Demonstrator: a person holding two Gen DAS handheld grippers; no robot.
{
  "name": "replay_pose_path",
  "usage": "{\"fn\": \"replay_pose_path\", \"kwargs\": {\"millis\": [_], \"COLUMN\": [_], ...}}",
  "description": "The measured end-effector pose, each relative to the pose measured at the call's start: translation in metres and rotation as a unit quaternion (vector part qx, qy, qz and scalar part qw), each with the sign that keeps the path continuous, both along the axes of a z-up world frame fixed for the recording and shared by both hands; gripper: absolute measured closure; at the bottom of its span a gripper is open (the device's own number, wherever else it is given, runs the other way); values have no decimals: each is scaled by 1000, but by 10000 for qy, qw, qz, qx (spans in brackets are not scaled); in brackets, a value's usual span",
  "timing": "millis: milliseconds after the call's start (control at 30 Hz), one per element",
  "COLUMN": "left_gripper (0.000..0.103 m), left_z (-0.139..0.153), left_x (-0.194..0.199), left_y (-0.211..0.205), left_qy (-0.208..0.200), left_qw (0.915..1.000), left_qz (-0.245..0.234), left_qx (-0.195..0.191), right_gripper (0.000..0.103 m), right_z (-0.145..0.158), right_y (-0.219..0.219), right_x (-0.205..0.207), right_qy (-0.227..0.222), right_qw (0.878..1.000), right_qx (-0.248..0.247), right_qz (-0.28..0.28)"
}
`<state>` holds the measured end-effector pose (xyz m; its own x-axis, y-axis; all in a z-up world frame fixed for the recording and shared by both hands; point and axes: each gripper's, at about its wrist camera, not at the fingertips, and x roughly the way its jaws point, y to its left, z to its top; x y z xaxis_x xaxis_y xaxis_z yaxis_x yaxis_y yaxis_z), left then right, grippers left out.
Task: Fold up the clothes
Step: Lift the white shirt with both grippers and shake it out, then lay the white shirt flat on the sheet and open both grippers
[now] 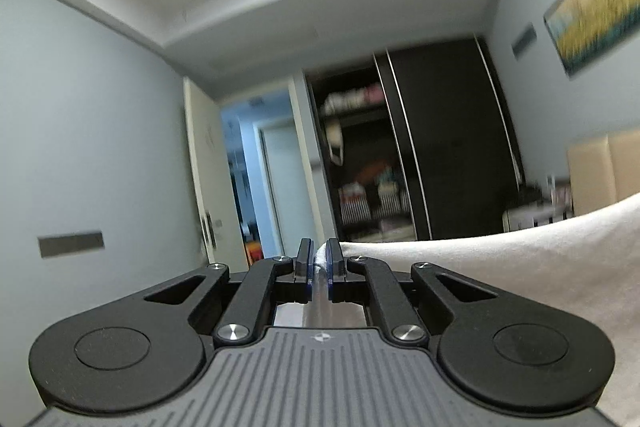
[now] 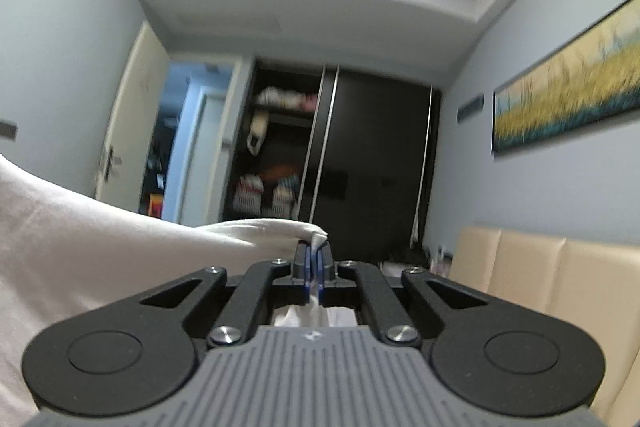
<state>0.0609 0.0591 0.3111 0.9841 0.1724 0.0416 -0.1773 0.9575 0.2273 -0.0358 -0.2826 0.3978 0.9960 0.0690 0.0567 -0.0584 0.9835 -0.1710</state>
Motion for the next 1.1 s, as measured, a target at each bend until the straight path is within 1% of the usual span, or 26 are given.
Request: {"fn": "replay_pose_path", "kwargs": {"millis": [167, 267, 333, 400, 433, 500, 600, 733, 800, 833, 867, 933, 967, 1000, 1067, 1100], "left_gripper": [99, 99, 99, 99, 99, 99, 98, 96, 95, 93, 90, 81, 74, 67, 61, 59], "left_z": [-45, -81, -111, -141, -153, -185, -228, -271, -282, -288, -291, -295, -295, -295, -294, -293], "left_x": [90, 143, 182, 216, 224, 247, 270, 292, 296, 300, 300, 301, 302, 302, 300, 298], "left_y": [-1, 3, 4, 7, 8, 9, 9, 10, 12, 13, 14, 16, 18, 20, 24, 26], "left_qy": [644, 1148, 1501, 1913, 2049, 2401, 2763, 3279, 3470, 3567, 3590, 3629, 3644, 3658, 3695, 3705], "left_qw": [9978, 9932, 9883, 9811, 9783, 9701, 9604, 9443, 9376, 9340, 9331, 9315, 9310, 9305, 9291, 9288], "left_qz": [112, 156, 198, 222, 215, 224, 184, 64, 33, 14, 42, 102, 100, 97, 80, 74], "left_qx": [126, 100, 171, 205, 212, 265, 318, 251, 212, 189, 193, 204, 190, 175, 122, 91], "right_gripper": [99, 99, 99, 99, 99, 99, 99, 99, 97, 95, 90, 85, 78, 75, 72, 71], "right_z": [-43, -74, -99, -128, -142, -173, -213, -261, -282, -288, -292, -295, -296, -297, -293, -291], "right_y": [12, 21, 27, 30, 31, 33, 35, 41, 46, 49, 50, 48, 44, 41, 35, 31], "right_x": [97, 158, 199, 235, 249, 277, 313, 341, 351, 357, 362, 368, 369, 370, 363, 358], "right_qy": [657, 1130, 1490, 1855, 1996, 2273, 2659, 3006, 3137, 3211, 3262, 3343, 3378, 3413, 3411, 3433], "right_qw": [9976, 9931, 9882, 9819, 9789, 9727, 9631, 9532, 9490, 9464, 9446, 9415, 9403, 9390, 9388, 9380], "right_qx": [-135, -215, -250, -285, -327, -368, -303, -205, -244, -259, -268, -263, -241, -219, -232, -232], "right_qz": [-152, -209, -241, -268, -285, -293, -289, -240, -216, -222, -259, -330, -349, -367, -414, -424]}}
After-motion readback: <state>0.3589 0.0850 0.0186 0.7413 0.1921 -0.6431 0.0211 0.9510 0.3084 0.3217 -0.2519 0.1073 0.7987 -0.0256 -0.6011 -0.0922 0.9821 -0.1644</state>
